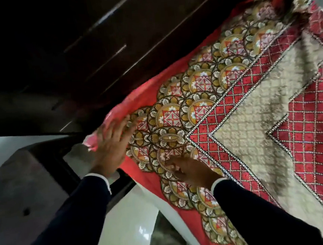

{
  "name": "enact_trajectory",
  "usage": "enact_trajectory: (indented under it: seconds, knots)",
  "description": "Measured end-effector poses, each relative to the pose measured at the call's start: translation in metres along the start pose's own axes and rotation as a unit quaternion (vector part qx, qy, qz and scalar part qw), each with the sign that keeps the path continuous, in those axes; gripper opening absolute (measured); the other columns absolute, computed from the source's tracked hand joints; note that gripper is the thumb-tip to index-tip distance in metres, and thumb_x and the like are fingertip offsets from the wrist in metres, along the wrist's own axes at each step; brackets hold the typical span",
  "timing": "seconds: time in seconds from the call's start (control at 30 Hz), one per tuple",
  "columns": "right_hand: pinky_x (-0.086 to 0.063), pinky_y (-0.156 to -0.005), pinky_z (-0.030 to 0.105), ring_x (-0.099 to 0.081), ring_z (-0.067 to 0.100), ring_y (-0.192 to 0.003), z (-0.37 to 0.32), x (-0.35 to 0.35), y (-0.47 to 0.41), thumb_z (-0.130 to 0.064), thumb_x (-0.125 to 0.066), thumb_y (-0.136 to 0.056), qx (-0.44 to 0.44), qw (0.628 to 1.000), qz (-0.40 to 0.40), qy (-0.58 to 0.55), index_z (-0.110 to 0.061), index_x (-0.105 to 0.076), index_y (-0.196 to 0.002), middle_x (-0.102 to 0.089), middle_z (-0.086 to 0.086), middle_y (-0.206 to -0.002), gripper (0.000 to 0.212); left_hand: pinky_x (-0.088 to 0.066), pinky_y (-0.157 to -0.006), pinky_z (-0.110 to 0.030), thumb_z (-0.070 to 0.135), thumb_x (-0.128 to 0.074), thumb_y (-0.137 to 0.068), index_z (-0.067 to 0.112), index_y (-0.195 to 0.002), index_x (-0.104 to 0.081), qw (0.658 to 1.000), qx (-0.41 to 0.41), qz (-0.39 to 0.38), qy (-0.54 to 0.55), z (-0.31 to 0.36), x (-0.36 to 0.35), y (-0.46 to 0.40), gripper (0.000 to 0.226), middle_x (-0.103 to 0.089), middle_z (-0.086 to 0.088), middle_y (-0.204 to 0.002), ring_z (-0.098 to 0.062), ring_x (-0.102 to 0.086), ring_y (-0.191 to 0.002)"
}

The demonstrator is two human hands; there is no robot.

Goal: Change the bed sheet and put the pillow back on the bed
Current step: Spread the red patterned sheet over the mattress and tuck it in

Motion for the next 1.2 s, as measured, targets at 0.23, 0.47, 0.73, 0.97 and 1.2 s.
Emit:
enact_trajectory:
  seconds: [0.23,0.47,0.73,0.97,1.2]
  knots:
    - [-0.059,-0.078,0.047,-0.071,0.033,-0.096,0.049,-0.077,0.135,-0.067,-0.050,-0.079,-0.158,0.965,-0.010,0.208,-0.024,-0.058,-0.126,-0.072,0.007,-0.110,0.064,-0.039,-0.107,-0.051,0.059,-0.052,-0.085,0.025,-0.138,-0.047,0.869,-0.461,-0.173,0.047,0.192,-0.054,0.076,0.064,-0.056,-0.003,-0.135,-0.026,-0.053,-0.121]
    - [-0.051,-0.075,0.052,-0.052,0.040,-0.102,0.059,-0.177,0.228,-0.047,-0.081,-0.055,-0.361,0.905,0.083,0.208,-0.018,-0.065,-0.128,-0.063,0.018,-0.118,0.081,-0.052,-0.090,-0.056,0.029,-0.082,-0.057,0.022,-0.143,-0.044,0.831,-0.485,-0.269,-0.042,0.242,-0.074,0.110,0.094,-0.055,-0.007,-0.140,-0.036,-0.060,-0.118]
    - [-0.056,-0.062,0.044,-0.064,0.034,-0.096,0.086,-0.151,0.241,-0.009,-0.056,-0.081,-0.398,0.882,0.238,0.080,-0.020,-0.058,-0.119,-0.064,0.007,-0.106,0.040,-0.046,-0.045,-0.029,-0.005,-0.071,-0.064,0.012,-0.110,-0.059,0.883,-0.441,-0.151,0.053,0.261,-0.061,0.071,0.051,-0.064,-0.007,-0.084,-0.022,-0.061,-0.062]
    - [-0.045,-0.070,0.037,-0.067,0.030,-0.103,0.077,-0.159,0.263,-0.019,-0.049,-0.092,-0.355,0.904,0.237,0.026,-0.026,-0.053,-0.129,-0.069,0.005,-0.113,0.037,-0.052,-0.054,-0.032,0.002,-0.052,-0.089,0.007,-0.093,-0.066,0.873,-0.388,-0.260,0.141,0.262,-0.066,0.075,0.015,-0.067,-0.009,-0.072,-0.021,-0.060,-0.057]
    - [-0.054,-0.078,0.039,-0.069,0.035,-0.099,0.014,-0.292,0.238,-0.010,-0.049,-0.087,-0.321,0.937,0.138,0.018,-0.017,-0.063,-0.126,-0.069,0.014,-0.113,0.043,-0.040,-0.076,-0.027,0.046,-0.047,-0.096,0.024,-0.108,-0.070,0.766,-0.536,-0.284,-0.214,0.212,-0.077,0.175,0.034,-0.072,0.001,-0.105,-0.020,-0.067,-0.097]
Point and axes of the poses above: each hand's wrist, its own y-axis away from the middle knuckle, its own x-axis out of the back of the hand, z = x × y, the point moved 7 cm from there along -y, towards the middle knuckle
